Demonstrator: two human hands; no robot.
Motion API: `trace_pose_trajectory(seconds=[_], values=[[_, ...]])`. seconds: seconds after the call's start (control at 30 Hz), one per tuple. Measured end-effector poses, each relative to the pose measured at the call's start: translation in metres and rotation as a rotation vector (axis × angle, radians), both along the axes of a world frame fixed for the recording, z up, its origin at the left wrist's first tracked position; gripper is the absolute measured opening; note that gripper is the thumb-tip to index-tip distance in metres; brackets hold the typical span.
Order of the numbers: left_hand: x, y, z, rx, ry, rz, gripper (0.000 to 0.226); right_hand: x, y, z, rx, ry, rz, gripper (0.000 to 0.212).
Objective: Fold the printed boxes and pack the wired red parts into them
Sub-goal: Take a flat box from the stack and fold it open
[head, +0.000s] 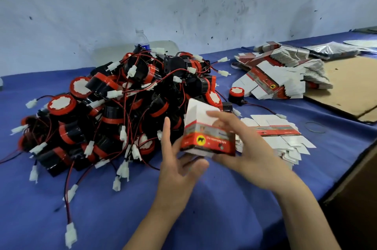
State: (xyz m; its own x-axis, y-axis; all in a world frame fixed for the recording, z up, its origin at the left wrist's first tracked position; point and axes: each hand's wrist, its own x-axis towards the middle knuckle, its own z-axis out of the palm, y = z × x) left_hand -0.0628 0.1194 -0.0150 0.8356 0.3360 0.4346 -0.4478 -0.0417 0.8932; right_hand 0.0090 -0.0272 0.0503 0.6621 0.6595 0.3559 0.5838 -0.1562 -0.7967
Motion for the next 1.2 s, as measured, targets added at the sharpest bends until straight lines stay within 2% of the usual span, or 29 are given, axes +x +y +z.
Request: trace_pose_trajectory(seconds=[0.07,0.17,0.27,0.37,0.43,0.57,0.67,0.73,0.8,0.87,0.9,0.93,0.97,1.03,1.1,1.2], values=[[0.002,0.002,-0.002,-0.038,0.086,0.03,0.095,-0.003,0.006,-0.004,-0.248,-0.189,-0.053,0.071],[0.004,0.004,-0.005,0.074,0.196,0.106,0.073,-0.008,0.016,-0.01,-0.403,-0.27,0.002,0.057],[0.003,0.005,-0.007,0.141,0.286,0.093,0.072,-0.01,0.018,-0.016,-0.465,-0.237,0.023,0.041],[0.001,0.007,-0.006,0.188,0.292,0.007,0.076,-0.008,0.014,-0.013,-0.48,-0.1,0.073,0.033],[0.001,0.009,-0.005,0.237,0.298,-0.021,0.081,-0.006,0.012,-0.011,-0.471,-0.087,0.094,0.032],[0.003,0.015,-0.006,0.415,0.358,0.088,0.075,-0.007,0.013,-0.019,-0.51,-0.232,0.004,0.018],[0.003,0.024,-0.008,0.727,0.45,0.186,0.064,-0.008,0.014,-0.024,-0.695,-0.36,-0.093,0.025],[0.002,0.028,-0.009,0.792,0.471,0.21,0.062,-0.01,0.015,-0.022,-0.762,-0.368,-0.154,0.031],[-0.001,0.028,-0.006,0.682,0.36,0.297,0.057,-0.012,0.014,-0.016,-0.698,-0.352,-0.165,0.037],[-0.002,0.029,-0.004,0.701,0.207,0.572,0.04,-0.014,0.01,-0.011,-0.606,-0.315,-0.129,0.039],[-0.001,0.033,-0.005,0.744,0.194,0.736,0.034,-0.016,0.009,-0.007,-0.564,-0.289,-0.098,0.037],[-0.002,0.038,-0.005,0.783,0.247,0.862,0.035,-0.017,0.008,-0.004,-0.516,-0.27,-0.073,0.036],[-0.002,0.043,-0.007,0.831,0.378,0.92,0.045,-0.018,0.008,-0.003,-0.468,-0.263,-0.058,0.034],[-0.003,0.051,-0.013,0.943,0.661,0.907,0.069,-0.02,0.008,-0.002,-0.398,-0.253,-0.046,0.03],[-0.002,0.055,-0.019,0.984,0.72,0.919,0.078,-0.022,0.008,-0.003,-0.356,-0.225,-0.04,0.029],[0.001,0.058,-0.016,0.867,0.712,0.973,0.085,-0.024,0.009,-0.006,-0.313,-0.151,-0.016,0.029]])
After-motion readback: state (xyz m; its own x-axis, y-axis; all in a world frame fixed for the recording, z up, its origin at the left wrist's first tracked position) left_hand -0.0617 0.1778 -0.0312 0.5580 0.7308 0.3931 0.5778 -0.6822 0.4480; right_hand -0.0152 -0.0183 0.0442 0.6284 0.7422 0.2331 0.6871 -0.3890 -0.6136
